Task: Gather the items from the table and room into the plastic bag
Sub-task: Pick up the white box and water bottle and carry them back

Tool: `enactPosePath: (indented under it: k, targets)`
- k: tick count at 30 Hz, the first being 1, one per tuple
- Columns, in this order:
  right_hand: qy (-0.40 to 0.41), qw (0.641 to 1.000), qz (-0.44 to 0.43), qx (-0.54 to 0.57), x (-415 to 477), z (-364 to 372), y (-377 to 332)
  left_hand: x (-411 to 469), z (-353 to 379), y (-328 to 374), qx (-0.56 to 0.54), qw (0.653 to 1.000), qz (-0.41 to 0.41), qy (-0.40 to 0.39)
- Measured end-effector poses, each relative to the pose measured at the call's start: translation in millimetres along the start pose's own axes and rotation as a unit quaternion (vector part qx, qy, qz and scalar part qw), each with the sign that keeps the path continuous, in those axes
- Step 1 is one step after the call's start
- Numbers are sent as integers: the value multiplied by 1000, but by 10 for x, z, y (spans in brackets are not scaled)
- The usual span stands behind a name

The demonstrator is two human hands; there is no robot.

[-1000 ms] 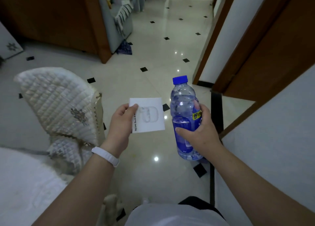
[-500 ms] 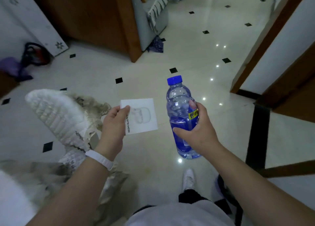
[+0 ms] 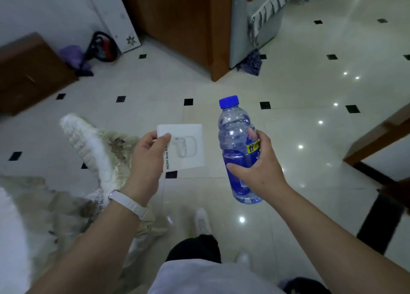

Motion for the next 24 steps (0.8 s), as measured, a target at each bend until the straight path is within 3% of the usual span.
enactPosePath:
  k: [8,16,24]
  targets:
    - [-54,998,-12,-37,1106,818,-165,1232,260,-10,-72,995,-36,65]
    - [-53,995,-34,-75,2484,1705,-734,2685,718,491,-69,996,11,49]
    - [-80,993,-62,-64,3618,2643,-1187,3914,624,776,-74,991,16,110]
Point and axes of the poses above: each hand's wrist, its own x-axis towards the middle knuckle, its own z-axis out of the palm, y = z × x, the point moved 9 cm from there along x, towards the middle knuckle, and after that the axes turned 14 degrees about y, right-handed, at the moved point
